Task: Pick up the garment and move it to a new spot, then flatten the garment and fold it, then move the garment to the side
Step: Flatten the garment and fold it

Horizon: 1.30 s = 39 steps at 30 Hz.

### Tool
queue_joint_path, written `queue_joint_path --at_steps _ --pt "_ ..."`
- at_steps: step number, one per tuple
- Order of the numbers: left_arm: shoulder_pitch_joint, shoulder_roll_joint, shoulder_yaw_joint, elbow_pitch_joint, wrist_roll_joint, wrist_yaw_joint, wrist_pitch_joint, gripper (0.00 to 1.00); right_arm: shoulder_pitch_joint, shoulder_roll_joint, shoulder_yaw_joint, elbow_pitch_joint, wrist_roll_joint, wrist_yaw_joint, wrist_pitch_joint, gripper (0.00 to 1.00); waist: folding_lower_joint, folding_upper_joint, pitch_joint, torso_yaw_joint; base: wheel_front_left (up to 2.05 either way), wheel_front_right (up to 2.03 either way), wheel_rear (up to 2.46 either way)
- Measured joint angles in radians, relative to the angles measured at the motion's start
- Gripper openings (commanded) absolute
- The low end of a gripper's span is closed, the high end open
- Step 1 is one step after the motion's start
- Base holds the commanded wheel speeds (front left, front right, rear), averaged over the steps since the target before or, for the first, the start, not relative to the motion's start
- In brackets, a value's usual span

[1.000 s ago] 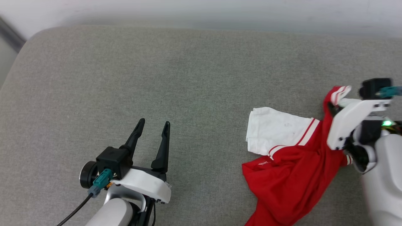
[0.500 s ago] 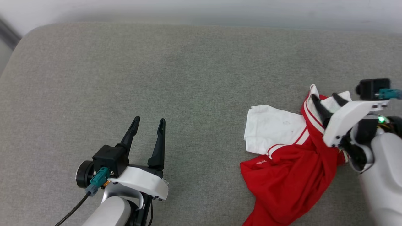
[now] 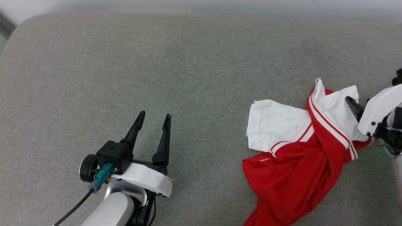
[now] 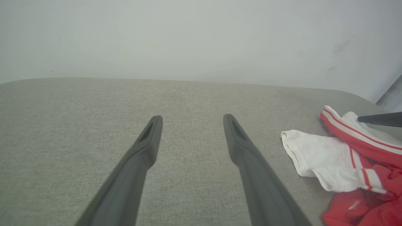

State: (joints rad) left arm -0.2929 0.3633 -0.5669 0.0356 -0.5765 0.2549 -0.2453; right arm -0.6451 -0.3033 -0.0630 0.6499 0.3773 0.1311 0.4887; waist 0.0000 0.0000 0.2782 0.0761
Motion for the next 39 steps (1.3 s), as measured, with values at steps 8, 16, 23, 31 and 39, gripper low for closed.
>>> queue_joint_path --at_steps 8,16,23,31,39 --pt "-0.004 -0.002 0.006 0.009 0.000 -0.001 -0.004 1.00 -0.028 0.010 0.027 0.008 -0.002 0.000 0.044 0.00 0.0000 0.0000 0.030 0.014 0.00 0.00 0.00" --pt "-0.003 -0.002 0.010 0.018 0.000 -0.001 -0.006 1.00 -0.020 0.006 0.045 -0.081 -0.019 0.000 0.044 0.00 0.0000 0.0000 0.008 -0.018 0.00 0.00 0.00" --pt "0.008 0.001 0.011 0.019 -0.001 0.005 -0.009 1.00 0.138 -0.013 -0.090 -0.225 -0.030 0.000 0.107 0.00 0.0000 0.0000 -0.028 -0.048 0.00 0.00 0.00" --pt "0.023 0.010 0.012 0.016 -0.008 0.009 -0.007 1.00 0.385 0.066 -0.261 -0.288 -0.057 0.000 0.166 0.09 0.0000 0.0000 -0.050 -0.074 0.00 0.00 0.00" --pt "0.035 0.014 0.010 0.018 -0.015 0.011 -0.003 1.00 0.420 0.116 -0.310 -0.299 -0.081 0.000 -0.040 1.00 0.0000 0.0000 -0.077 -0.076 0.00 0.00 0.00"
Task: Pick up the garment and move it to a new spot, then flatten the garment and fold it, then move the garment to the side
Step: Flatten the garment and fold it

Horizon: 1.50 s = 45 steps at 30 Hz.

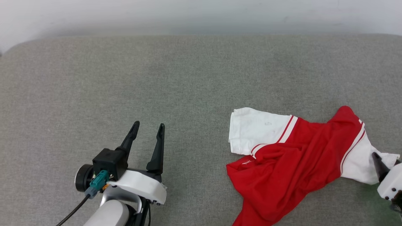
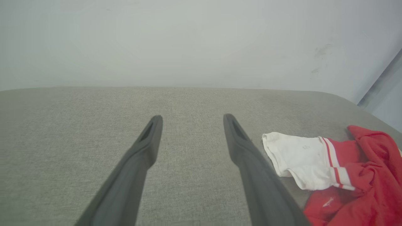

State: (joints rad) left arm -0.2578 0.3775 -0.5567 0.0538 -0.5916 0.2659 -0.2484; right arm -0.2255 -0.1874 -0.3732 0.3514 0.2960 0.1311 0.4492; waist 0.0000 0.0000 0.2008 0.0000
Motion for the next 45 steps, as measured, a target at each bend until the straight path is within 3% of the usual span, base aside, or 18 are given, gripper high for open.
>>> queue_joint_path --at_steps 7,14,22,31,36,45 --pt "0.033 0.014 0.012 -0.004 -0.011 0.018 0.001 1.00 0.033 0.029 -0.007 -0.106 -0.055 0.000 -0.182 1.00 0.0000 0.0000 -0.042 0.002 0.00 0.00 0.00" --pt "0.061 0.023 0.026 -0.003 -0.028 0.030 0.000 1.00 0.079 0.075 0.091 -0.238 -0.110 0.000 -0.329 1.00 0.0000 0.0000 -0.085 0.005 0.00 0.00 0.00" --pt "0.105 0.037 0.051 0.010 -0.054 0.042 -0.001 1.00 0.181 0.112 0.219 -0.365 -0.140 0.000 -0.376 1.00 0.0000 0.0000 -0.141 0.002 0.00 0.00 0.00" --pt "0.123 0.056 0.067 0.017 -0.065 0.042 0.001 1.00 0.261 0.132 0.282 -0.477 -0.136 0.000 -0.392 1.00 -0.0001 0.0000 -0.189 -0.040 0.00 0.00 0.00" --pt "0.046 0.042 0.044 0.032 -0.065 0.005 0.025 1.00 0.260 0.134 0.301 -0.500 -0.135 0.000 -0.404 1.00 -0.0001 0.0000 -0.182 -0.076 0.00 0.00 0.00" --pt "-0.247 -0.063 -0.059 0.220 -0.123 -0.154 0.246 1.00 0.220 0.135 0.312 -0.495 -0.103 0.000 -0.405 1.00 -0.0001 0.0000 -0.124 -0.149 0.00 0.00 0.00"
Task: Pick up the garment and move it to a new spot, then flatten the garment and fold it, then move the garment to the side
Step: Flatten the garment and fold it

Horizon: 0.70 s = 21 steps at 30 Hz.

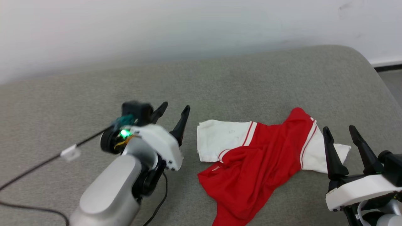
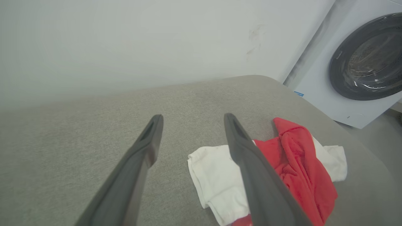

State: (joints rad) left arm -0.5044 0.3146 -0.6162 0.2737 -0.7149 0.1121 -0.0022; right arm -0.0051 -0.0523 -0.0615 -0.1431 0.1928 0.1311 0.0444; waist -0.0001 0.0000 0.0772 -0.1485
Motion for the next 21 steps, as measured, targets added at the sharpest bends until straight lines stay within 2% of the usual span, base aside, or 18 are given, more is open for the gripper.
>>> queue_joint_path --at_steps 4,13,21 --pt "-0.128 -0.049 -0.034 0.133 -0.033 -0.053 0.126 1.00 -0.018 0.000 -0.001 0.003 0.006 0.000 -0.007 1.00 0.0001 0.0000 0.043 -0.030 0.00 0.00 0.00" --pt "-0.307 -0.106 -0.104 0.455 -0.066 -0.117 0.404 1.00 -0.058 0.000 0.008 0.039 0.030 0.000 -0.036 1.00 0.0001 0.0000 0.145 -0.083 0.00 0.00 0.00" --pt "-0.386 -0.137 -0.166 0.602 -0.042 -0.178 0.462 1.00 -0.075 0.001 0.010 0.086 0.059 0.000 -0.058 1.00 0.0001 0.0000 0.203 -0.117 0.00 0.00 0.00"
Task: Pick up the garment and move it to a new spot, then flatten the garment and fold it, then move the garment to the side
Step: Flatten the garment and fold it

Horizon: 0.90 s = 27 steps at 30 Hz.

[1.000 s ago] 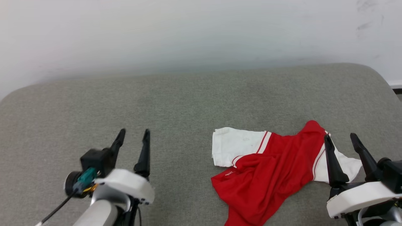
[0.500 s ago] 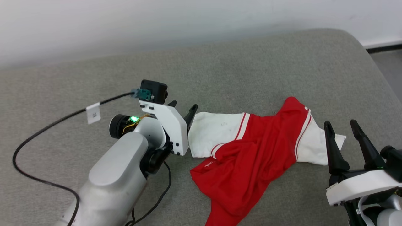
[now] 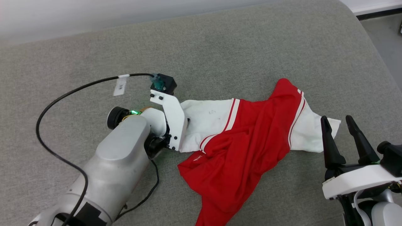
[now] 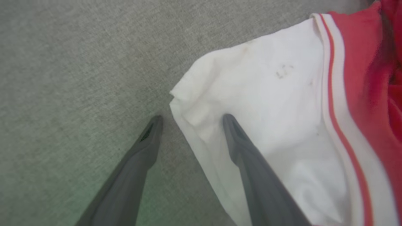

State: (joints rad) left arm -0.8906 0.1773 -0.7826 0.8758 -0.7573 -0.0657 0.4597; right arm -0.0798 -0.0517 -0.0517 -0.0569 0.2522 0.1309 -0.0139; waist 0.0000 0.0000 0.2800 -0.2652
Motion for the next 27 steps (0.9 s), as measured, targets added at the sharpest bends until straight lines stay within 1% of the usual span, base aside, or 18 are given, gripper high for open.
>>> queue_joint_path --at_steps 2,3,4,5,7,10,15,19,22,27 --pt "-0.016 -0.012 -0.023 0.022 0.016 -0.012 0.006 1.00 -0.006 0.000 0.000 0.007 0.005 0.000 -0.004 1.00 0.0000 0.0000 0.007 -0.002 0.00 0.00 0.00" --pt "-0.022 -0.020 -0.030 0.033 0.016 -0.014 0.012 0.77 -0.007 0.000 0.000 0.013 0.005 0.000 -0.006 1.00 0.0000 0.0000 0.008 -0.002 0.00 0.00 0.00" --pt "-0.028 -0.025 -0.038 0.043 0.019 -0.020 0.013 0.28 -0.007 0.000 -0.001 0.018 0.008 0.000 -0.007 1.00 0.0000 0.0000 0.009 -0.001 0.00 0.00 0.00" --pt "-0.032 -0.029 -0.043 0.052 0.024 -0.023 0.008 0.00 -0.008 0.000 -0.001 0.022 0.012 0.000 -0.007 1.00 0.0000 0.0000 0.008 -0.001 0.00 0.00 0.00" --pt "-0.032 -0.040 -0.049 0.069 0.026 -0.028 -0.019 0.00 -0.012 0.000 -0.004 0.031 0.013 0.000 -0.007 1.00 0.0000 0.0000 0.003 0.001 0.00 0.00 0.00" --pt "-0.015 -0.066 -0.046 0.090 0.022 -0.030 -0.086 0.00 -0.016 0.000 -0.011 0.042 0.019 0.000 -0.002 1.00 0.0000 0.0000 -0.009 0.008 0.00 0.00 0.00" --pt "0.016 -0.066 -0.019 0.098 0.017 -0.003 -0.222 0.00 -0.013 0.000 -0.050 0.055 0.031 0.000 0.022 1.00 0.0000 0.0000 -0.037 0.036 0.00 0.00 0.00" --pt "0.038 -0.036 0.013 0.062 0.012 0.016 -0.330 0.00 -0.005 0.000 -0.085 0.067 0.044 0.000 0.050 1.00 0.0000 0.0000 -0.061 0.068 0.00 0.00 0.00" --pt "0.072 -0.007 0.034 0.020 0.003 0.025 -0.381 0.00 -0.004 0.000 -0.109 0.082 0.050 0.000 0.076 1.00 0.0000 0.0000 -0.080 0.091 0.00 0.00 0.00" --pt "0.137 0.069 0.066 -0.093 -0.007 0.070 -0.429 0.00 -0.032 -0.012 -0.164 0.130 0.068 0.000 0.149 1.00 0.0000 0.0000 -0.104 0.126 0.00 0.00 0.00"
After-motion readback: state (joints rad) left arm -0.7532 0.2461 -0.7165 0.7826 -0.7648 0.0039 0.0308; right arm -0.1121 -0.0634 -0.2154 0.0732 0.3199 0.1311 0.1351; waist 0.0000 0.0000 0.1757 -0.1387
